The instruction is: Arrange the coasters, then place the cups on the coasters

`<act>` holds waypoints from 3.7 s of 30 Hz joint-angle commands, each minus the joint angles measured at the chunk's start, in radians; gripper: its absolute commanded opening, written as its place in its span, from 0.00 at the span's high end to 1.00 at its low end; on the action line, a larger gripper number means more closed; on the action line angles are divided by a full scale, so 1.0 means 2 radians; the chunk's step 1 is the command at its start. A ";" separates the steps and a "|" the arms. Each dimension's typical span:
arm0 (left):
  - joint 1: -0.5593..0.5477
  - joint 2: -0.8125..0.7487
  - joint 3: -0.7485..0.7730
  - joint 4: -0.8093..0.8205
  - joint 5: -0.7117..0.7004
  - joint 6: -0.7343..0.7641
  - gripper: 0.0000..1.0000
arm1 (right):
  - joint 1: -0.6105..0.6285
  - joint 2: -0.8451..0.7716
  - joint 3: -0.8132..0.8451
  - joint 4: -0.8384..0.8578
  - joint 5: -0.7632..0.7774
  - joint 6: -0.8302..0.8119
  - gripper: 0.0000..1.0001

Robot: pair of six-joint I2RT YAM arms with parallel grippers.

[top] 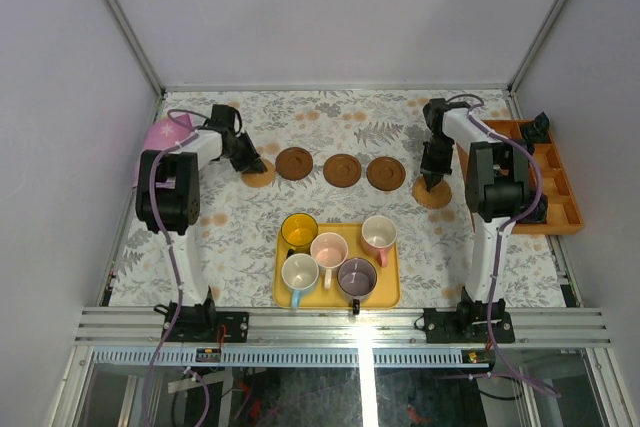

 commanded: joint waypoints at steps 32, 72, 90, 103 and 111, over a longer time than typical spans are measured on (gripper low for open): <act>0.003 0.044 0.132 -0.008 0.047 0.027 0.81 | -0.004 0.006 0.146 0.103 0.013 -0.045 0.97; -0.138 0.076 0.125 -0.041 0.184 0.121 0.58 | 0.122 -0.097 -0.094 0.133 -0.028 -0.026 0.63; -0.172 0.178 0.222 -0.068 0.234 0.132 0.53 | 0.122 -0.030 -0.056 0.155 -0.031 -0.023 0.64; -0.172 0.202 0.257 -0.072 0.216 0.125 0.51 | 0.123 0.008 0.001 0.146 -0.010 -0.020 0.64; -0.167 0.188 0.266 -0.058 0.197 0.120 0.47 | 0.123 0.005 0.020 0.136 -0.015 -0.030 0.65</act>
